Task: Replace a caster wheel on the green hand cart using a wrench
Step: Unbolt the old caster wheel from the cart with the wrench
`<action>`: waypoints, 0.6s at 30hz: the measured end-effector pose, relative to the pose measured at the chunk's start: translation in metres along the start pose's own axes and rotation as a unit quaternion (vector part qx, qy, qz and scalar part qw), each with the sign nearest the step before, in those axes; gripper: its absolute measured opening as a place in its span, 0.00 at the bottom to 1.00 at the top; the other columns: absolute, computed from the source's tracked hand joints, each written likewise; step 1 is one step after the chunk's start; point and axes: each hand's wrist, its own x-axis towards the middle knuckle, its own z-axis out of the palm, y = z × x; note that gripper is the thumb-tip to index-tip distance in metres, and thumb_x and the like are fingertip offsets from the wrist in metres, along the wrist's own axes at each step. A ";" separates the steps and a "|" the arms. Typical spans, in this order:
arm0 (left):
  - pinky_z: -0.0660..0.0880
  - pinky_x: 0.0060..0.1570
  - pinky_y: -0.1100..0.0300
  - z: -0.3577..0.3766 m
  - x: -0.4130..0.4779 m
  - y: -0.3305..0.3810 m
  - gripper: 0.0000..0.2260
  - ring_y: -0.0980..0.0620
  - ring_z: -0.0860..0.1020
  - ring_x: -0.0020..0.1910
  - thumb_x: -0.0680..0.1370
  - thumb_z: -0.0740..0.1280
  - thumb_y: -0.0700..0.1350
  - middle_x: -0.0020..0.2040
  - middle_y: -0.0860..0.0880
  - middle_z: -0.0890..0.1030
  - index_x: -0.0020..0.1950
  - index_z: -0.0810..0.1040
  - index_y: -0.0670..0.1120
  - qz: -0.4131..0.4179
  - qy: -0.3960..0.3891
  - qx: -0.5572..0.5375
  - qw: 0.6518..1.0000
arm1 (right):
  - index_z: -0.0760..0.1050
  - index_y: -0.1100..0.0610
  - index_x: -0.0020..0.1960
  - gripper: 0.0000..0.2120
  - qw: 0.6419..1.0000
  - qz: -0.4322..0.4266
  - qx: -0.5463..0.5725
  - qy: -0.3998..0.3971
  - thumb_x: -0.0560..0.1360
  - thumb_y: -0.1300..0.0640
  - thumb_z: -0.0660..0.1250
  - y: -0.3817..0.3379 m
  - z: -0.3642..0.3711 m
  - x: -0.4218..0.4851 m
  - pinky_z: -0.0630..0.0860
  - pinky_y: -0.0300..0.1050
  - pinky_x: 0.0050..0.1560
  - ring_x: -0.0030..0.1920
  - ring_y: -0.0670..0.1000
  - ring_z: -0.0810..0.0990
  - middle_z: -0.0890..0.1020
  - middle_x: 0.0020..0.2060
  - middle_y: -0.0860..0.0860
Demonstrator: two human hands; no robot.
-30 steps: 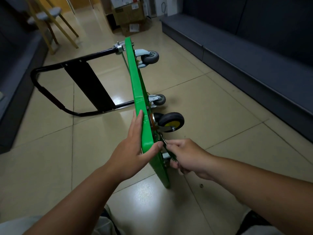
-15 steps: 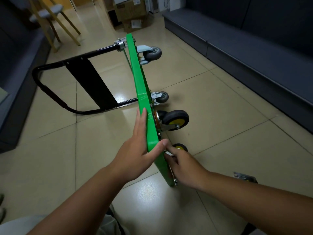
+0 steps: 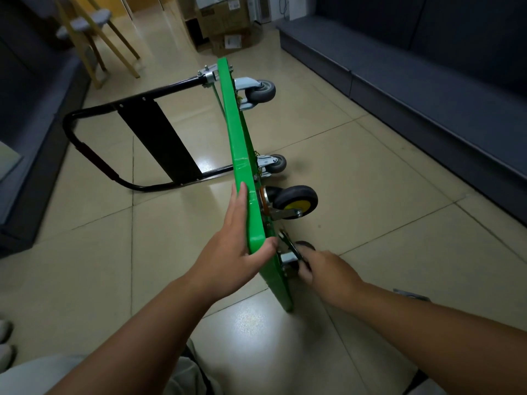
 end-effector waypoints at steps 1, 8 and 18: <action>0.78 0.62 0.60 0.000 0.000 0.002 0.48 0.67 0.62 0.67 0.74 0.64 0.62 0.83 0.63 0.39 0.82 0.33 0.61 -0.002 0.002 -0.004 1.000 | 0.77 0.54 0.61 0.11 0.998 0.042 0.032 -0.027 0.80 0.57 0.61 -0.001 -0.007 -0.008 0.71 0.42 0.34 0.38 0.55 0.82 0.82 0.39 0.55; 0.79 0.64 0.53 0.001 -0.011 0.014 0.47 0.64 0.61 0.69 0.76 0.65 0.56 0.84 0.61 0.40 0.83 0.33 0.57 -0.022 0.003 0.002 1.000 | 0.81 0.55 0.52 0.10 0.950 0.099 0.295 -0.020 0.81 0.60 0.61 -0.028 -0.044 -0.019 0.64 0.31 0.20 0.18 0.40 0.72 0.77 0.20 0.45; 0.72 0.66 0.59 0.003 -0.014 0.012 0.46 0.71 0.60 0.64 0.74 0.63 0.59 0.85 0.58 0.45 0.84 0.37 0.55 -0.002 0.024 0.052 0.998 | 0.75 0.43 0.70 0.17 0.946 0.052 0.311 -0.078 0.82 0.48 0.60 -0.047 -0.026 0.000 0.83 0.53 0.43 0.37 0.50 0.81 0.84 0.42 0.47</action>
